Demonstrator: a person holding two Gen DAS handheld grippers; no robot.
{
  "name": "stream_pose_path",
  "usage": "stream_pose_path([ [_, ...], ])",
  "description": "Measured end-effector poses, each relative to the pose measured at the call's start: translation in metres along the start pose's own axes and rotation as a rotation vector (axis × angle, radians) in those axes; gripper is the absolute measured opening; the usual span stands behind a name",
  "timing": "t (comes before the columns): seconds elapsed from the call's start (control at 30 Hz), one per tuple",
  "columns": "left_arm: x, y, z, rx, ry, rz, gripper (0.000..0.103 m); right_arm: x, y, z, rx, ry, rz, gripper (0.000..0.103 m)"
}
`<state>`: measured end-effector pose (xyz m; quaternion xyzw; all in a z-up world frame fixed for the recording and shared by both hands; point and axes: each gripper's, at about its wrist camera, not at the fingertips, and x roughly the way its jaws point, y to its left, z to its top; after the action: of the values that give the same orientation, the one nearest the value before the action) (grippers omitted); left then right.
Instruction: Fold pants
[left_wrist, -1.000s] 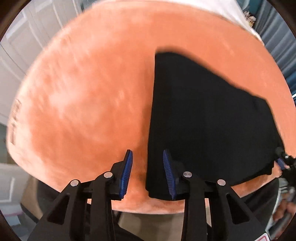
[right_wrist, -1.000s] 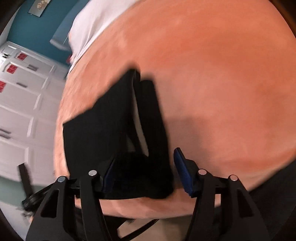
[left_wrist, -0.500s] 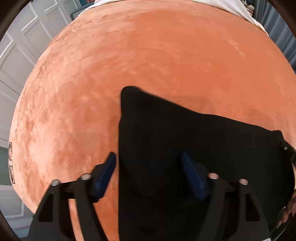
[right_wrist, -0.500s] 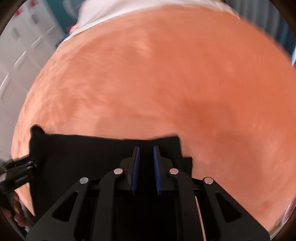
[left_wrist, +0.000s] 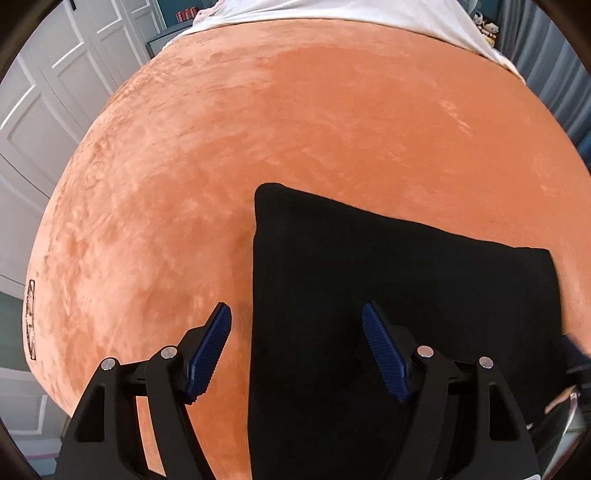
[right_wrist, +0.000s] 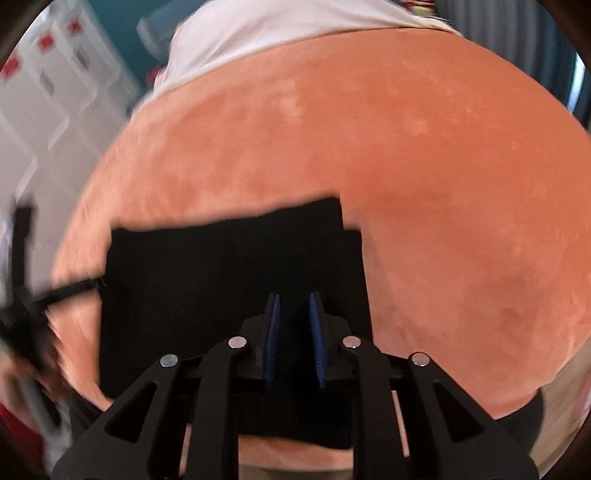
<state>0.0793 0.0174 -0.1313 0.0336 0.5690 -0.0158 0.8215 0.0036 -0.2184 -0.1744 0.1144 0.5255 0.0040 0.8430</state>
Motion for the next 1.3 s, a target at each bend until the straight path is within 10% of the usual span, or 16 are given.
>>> stream_pose_path([
  [0.33,-0.029,0.001,-0.030,0.031,-0.010,0.000,0.072,-0.007,0.022,-0.021,-0.108,0.020,-0.046,0.019],
  [0.53,-0.047,0.024,-0.055,0.010,-0.026,0.040,0.072,-0.030,0.091,-0.037,-0.277,-0.005,0.101,0.021],
  [0.97,-0.073,0.124,-0.111,-0.121,-0.030,0.162,0.075,0.008,0.223,-0.078,-0.760,-0.013,0.043,0.063],
  [1.17,-0.073,0.144,-0.121,-0.170,-0.021,0.146,0.075,0.034,0.257,-0.068,-0.745,0.073,0.071,0.003],
  [1.3,-0.080,0.153,-0.121,-0.194,-0.040,0.142,0.075,0.024,0.273,-0.060,-0.652,0.082,0.173,0.003],
])
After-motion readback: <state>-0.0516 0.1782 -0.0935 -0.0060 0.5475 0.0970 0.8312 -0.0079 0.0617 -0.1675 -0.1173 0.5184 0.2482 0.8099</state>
